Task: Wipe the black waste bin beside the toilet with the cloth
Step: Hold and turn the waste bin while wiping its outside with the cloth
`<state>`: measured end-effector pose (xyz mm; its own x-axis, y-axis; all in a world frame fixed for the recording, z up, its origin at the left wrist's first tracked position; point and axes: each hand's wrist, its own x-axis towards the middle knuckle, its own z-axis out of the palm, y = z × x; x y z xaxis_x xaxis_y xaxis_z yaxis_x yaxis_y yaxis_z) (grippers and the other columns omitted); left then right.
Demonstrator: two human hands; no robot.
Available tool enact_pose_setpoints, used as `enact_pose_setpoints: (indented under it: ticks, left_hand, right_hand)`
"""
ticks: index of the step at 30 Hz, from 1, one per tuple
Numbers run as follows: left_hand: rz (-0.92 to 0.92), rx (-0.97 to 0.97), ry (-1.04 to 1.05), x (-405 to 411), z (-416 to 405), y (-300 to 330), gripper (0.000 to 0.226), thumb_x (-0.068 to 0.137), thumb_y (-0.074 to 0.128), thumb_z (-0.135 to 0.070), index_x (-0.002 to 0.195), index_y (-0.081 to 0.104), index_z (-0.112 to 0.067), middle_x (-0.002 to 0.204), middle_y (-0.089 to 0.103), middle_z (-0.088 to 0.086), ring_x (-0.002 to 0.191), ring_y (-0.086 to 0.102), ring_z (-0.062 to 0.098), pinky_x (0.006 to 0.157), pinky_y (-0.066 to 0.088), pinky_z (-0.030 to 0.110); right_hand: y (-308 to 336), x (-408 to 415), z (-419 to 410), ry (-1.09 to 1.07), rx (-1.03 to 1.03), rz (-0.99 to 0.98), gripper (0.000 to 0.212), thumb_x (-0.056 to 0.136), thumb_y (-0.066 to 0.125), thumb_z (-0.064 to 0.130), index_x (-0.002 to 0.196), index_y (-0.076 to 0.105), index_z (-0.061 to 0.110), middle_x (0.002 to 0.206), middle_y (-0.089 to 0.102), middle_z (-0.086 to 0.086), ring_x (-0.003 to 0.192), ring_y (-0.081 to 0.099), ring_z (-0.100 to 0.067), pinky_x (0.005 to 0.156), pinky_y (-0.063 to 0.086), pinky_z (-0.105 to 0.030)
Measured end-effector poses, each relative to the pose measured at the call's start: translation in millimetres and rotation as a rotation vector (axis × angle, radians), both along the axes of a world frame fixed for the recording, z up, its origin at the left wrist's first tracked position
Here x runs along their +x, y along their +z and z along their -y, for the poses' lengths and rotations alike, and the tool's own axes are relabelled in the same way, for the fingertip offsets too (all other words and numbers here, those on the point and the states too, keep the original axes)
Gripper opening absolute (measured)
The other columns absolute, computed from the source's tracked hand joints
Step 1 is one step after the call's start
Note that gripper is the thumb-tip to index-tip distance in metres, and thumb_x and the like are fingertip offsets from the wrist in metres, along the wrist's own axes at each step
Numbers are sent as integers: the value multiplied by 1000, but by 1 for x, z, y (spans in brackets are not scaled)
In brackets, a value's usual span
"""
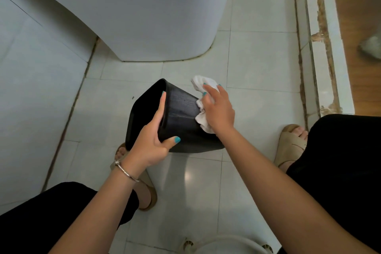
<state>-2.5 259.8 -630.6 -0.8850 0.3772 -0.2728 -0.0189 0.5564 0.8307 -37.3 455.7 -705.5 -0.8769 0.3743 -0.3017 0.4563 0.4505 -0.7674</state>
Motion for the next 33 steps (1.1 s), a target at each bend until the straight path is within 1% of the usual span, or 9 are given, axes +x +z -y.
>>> enact_pose_setpoints:
  ticks: [3, 7, 11, 13, 17, 22, 25, 29, 33]
  left_hand:
    - [-16, -40, -40, -3, 1, 4, 109, 82, 71, -9, 140, -5, -62, 142, 29, -30, 130, 34, 0, 104, 33, 23]
    - [-85, -179, -194, -3, -4, 6, 111, 80, 73, -10, 140, -5, -61, 129, 58, 10, 105, 61, 30, 95, 49, 33]
    - [-59, -67, -118, -2, -1, 3, 109, 79, 73, -5, 142, 1, -59, 144, 31, -26, 132, 37, 7, 102, 32, 11]
    - [-41, -8, -64, -4, -3, 2, 109, 80, 72, -5, 142, 0, -59, 149, 24, -25, 137, 25, 0, 103, 26, 5]
    - [-17, 65, -5, -9, -4, 2, 109, 81, 70, 0, 141, 2, -60, 150, 32, -15, 131, 34, -8, 98, 34, 5]
    - [-5, 130, 36, -7, 1, 5, 106, 77, 72, 4, 150, 4, -34, 149, 35, -13, 136, 33, 0, 110, 30, 21]
    - [13, 155, 60, -1, 4, 0, 109, 73, 77, -12, 151, 5, -36, 147, 39, -18, 136, 35, 3, 112, 32, 31]
    - [24, 185, 79, 7, 4, -5, 107, 73, 77, -18, 151, 7, -38, 150, 36, -13, 138, 33, 7, 112, 30, 46]
    - [17, 156, 84, 4, 9, -7, 107, 72, 77, -19, 147, 7, -50, 145, 41, -19, 134, 38, 5, 109, 34, 41]
  right_hand:
    - [-26, 10, -25, -108, -39, 107, 38, 95, 38, 43, 130, 52, 49, 153, 33, 11, 127, 48, -22, 89, 30, -28]
    - [-57, 38, -37, -262, -109, 277, 42, 95, 34, 40, 131, 55, 41, 137, 54, 3, 116, 55, -24, 100, 40, -40]
    - [-47, 33, -26, -293, -118, 227, 43, 94, 36, 39, 135, 50, 41, 145, 47, 4, 123, 51, -23, 104, 37, -40]
    - [-28, 21, -21, -203, -87, 147, 42, 94, 41, 39, 134, 50, 44, 154, 33, 8, 132, 44, -20, 103, 30, -31]
    - [14, 7, 8, 1, -40, -56, 38, 95, 45, 38, 132, 52, 46, 157, 26, 13, 132, 43, -18, 91, 27, -27]
    - [54, 8, 47, 166, -65, -279, 39, 91, 55, 36, 129, 55, 46, 156, 28, 15, 129, 45, -17, 97, 40, -36]
    - [63, 14, 57, 251, -6, -306, 42, 89, 57, 42, 130, 52, 47, 156, 26, 13, 125, 46, -24, 95, 43, -39]
    - [61, 25, 55, 303, 151, -290, 54, 79, 45, 71, 131, 41, 57, 157, 17, 15, 130, 36, -27, 92, 41, -38]
    - [52, 26, 53, 330, 124, -296, 48, 86, 44, 66, 133, 37, 60, 157, 11, 17, 132, 32, -27, 89, 45, -41]
